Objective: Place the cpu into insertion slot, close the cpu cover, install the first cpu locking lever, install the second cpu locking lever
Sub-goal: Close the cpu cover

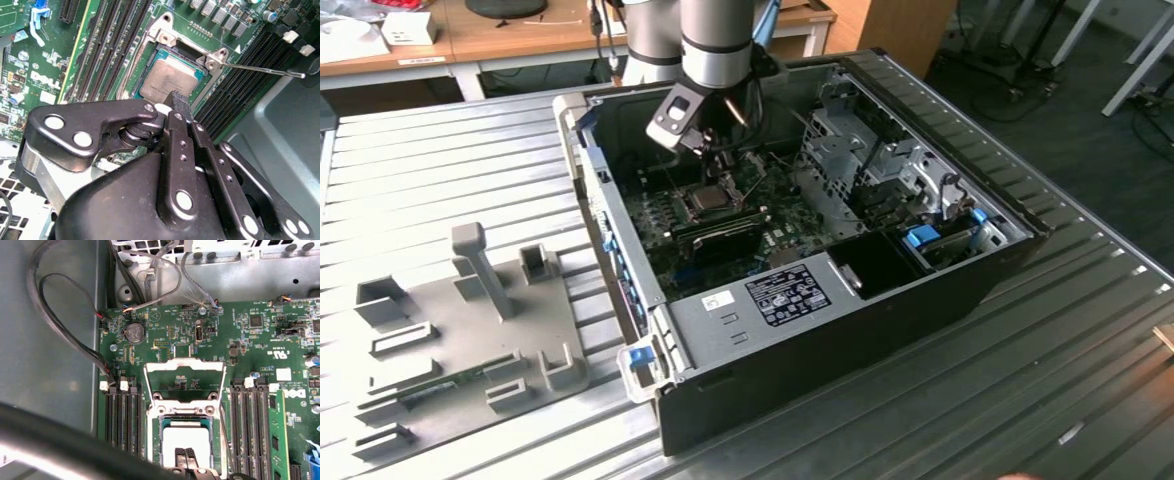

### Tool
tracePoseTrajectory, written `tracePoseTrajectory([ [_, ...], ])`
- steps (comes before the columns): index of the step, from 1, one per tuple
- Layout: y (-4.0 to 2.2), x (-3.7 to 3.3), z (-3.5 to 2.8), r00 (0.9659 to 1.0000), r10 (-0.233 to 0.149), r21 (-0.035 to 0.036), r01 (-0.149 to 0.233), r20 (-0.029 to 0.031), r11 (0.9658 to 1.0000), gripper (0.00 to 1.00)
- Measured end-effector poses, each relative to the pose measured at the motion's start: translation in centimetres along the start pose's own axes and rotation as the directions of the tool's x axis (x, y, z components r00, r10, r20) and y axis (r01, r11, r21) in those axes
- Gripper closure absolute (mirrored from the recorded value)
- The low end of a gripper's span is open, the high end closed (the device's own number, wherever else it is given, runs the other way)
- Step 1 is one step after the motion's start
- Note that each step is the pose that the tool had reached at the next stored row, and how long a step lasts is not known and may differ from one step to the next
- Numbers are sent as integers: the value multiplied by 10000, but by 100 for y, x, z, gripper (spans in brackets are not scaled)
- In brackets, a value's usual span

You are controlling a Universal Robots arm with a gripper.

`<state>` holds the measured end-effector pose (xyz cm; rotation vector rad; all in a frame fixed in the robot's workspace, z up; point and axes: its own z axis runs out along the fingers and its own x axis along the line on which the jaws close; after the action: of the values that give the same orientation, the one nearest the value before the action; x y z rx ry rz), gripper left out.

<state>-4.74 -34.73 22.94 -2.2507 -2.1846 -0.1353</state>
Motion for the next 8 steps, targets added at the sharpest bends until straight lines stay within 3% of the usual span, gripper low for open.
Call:
tracePoseTrajectory([
  [8,8,9,-141,10000,0,0,0,-1,10000,89],
])
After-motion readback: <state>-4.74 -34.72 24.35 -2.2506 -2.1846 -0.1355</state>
